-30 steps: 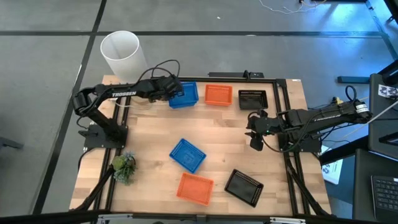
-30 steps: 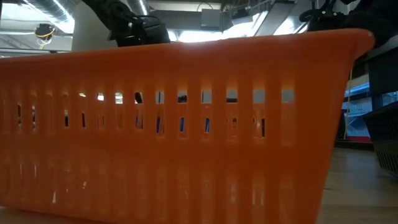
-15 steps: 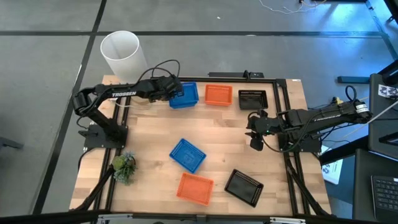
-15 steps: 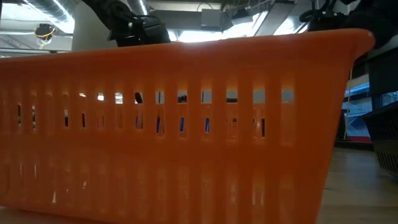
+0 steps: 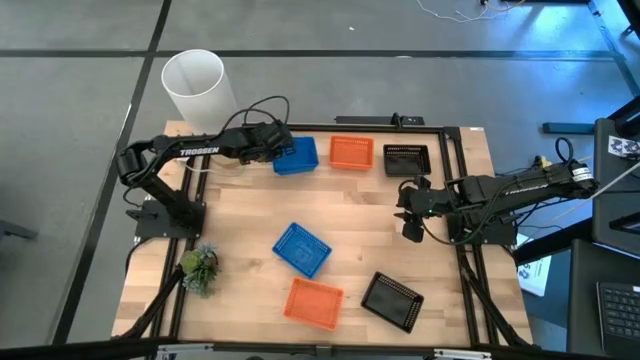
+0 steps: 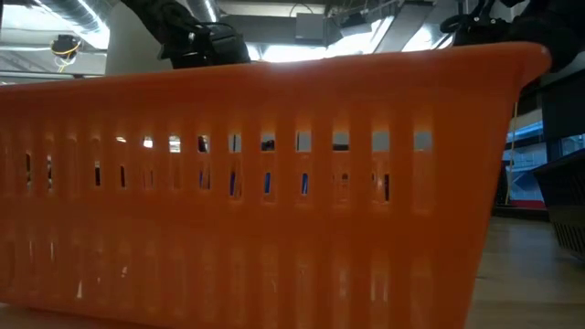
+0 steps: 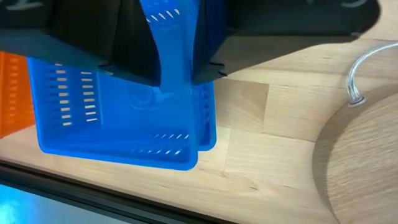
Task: Stack baskets by color
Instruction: Stack the right blue bin on top of the top blue bin, then stack the blue bin on top of the stacked blue bins
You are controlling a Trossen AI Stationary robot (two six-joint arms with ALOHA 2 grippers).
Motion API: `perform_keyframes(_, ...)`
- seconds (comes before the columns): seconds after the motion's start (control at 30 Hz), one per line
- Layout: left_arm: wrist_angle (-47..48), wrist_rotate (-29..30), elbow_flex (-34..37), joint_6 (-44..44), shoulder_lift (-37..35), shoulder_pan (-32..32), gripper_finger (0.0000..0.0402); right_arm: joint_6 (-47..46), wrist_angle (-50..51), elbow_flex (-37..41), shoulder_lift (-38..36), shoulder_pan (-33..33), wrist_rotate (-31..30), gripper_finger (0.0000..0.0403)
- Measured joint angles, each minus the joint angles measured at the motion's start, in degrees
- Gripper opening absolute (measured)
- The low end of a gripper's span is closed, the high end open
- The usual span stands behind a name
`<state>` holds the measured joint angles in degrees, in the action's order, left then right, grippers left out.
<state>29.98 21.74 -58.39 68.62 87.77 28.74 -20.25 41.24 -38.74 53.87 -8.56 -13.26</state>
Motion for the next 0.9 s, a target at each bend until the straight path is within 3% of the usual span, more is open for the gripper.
perform_keyframes(0.47,-4.81,-2.48,-0.13,-4.29,-0.17,-0.01,0.0091,-0.07,0.21,0.0,0.0,0.0,-0.02,0.0135)
perform_keyframes(0.67,-4.42,-2.61,-5.21,-8.46,-0.17,0.0,0.009,-0.42,0.26,0.0,0.0,0.0,-0.01,0.0135)
perform_keyframes(0.77,-4.31,-8.7,-7.46,-13.53,-0.17,-0.98,0.009,-0.44,0.3,0.0,0.0,0.0,0.0,0.0135)
perform_keyframes(0.9,-3.82,-21.8,-8.48,-24.0,-0.18,-6.41,0.009,-0.44,0.47,0.01,0.0,0.0,0.0,0.0135)
